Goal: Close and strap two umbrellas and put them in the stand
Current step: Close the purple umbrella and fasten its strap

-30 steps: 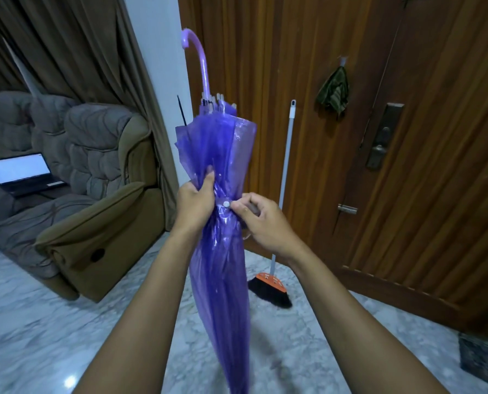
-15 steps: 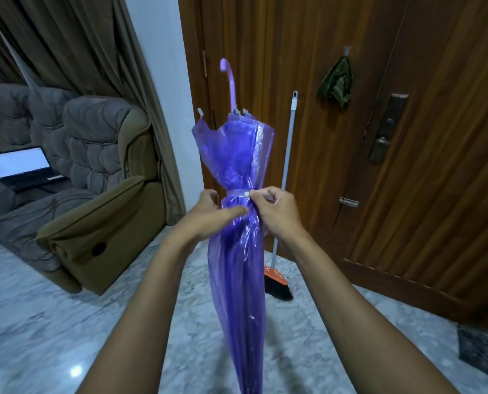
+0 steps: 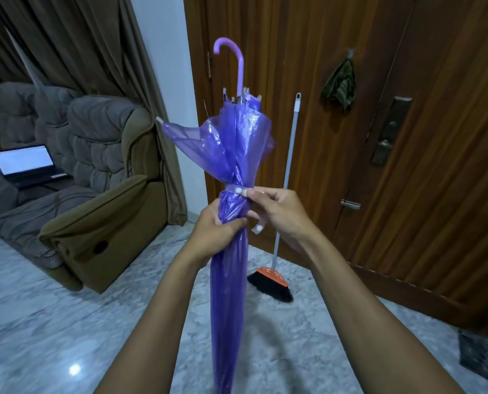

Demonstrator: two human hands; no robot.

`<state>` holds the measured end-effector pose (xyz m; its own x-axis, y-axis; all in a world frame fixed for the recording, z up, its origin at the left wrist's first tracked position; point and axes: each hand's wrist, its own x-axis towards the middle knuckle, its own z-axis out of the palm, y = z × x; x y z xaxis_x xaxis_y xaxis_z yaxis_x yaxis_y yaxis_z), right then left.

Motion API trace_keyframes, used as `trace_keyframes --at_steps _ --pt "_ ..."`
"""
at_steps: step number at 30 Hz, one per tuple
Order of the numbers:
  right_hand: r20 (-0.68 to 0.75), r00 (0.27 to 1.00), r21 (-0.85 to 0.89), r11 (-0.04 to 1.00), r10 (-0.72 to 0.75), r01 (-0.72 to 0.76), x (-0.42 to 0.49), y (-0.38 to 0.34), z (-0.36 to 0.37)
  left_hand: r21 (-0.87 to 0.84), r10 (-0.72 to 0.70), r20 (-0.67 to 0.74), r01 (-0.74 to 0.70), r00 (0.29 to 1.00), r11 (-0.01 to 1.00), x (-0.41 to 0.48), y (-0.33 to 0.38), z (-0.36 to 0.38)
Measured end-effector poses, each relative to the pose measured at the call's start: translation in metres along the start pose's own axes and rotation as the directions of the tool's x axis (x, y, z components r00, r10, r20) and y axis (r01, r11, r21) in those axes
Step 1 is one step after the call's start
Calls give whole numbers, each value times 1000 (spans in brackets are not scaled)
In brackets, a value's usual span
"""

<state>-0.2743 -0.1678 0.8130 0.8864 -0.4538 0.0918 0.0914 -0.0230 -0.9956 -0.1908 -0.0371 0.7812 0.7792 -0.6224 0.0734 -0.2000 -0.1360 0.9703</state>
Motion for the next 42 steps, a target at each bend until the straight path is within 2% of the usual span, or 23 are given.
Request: trace_keyframes --at_steps 7,11,13,14,16,18,23,28,32,35,37,42 --pt "-104 993 2 999 50 -50 4 1 -15 -187 54 57 -43 997 981 -5 5 3" --pt "-25 994 233 967 108 -99 -2 3 -10 -277 23 104 6 994 961 -10 11 6" --pt "-30 995 287 954 99 -87 -3 4 -9 -224 20 102 3 995 975 -11 12 8" --pt "-51 995 270 960 88 -71 -3 4 -10 -145 28 70 -17 997 989 -10 12 8" --pt "-132 990 157 987 57 -36 -6 3 -9 90 57 -21 -55 998 994 -5 13 6" --pt "-216 976 43 999 21 -12 -8 1 -8 208 121 -40 -110 992 972 -4 16 5" --pt "-344 937 -42 998 -55 43 -12 -11 -5 270 271 -91 -238 958 933 -15 26 20" --pt "-358 929 -56 996 -90 75 -17 -14 -7 308 301 -30 -277 953 910 -19 30 30" --pt "-243 963 -148 986 -112 78 -16 -13 -15 197 292 -72 -274 954 941 -15 26 29" --pt "-121 991 -33 998 -53 49 -16 -9 -26 -38 187 -75 -190 980 981 -10 18 21" --pt "-73 997 60 997 -35 40 -18 -8 -32 -137 149 -42 -153 988 979 -10 16 15" --pt "-130 988 57 994 -87 95 -20 -7 -32 -315 143 93 -107 985 943 -14 18 12"
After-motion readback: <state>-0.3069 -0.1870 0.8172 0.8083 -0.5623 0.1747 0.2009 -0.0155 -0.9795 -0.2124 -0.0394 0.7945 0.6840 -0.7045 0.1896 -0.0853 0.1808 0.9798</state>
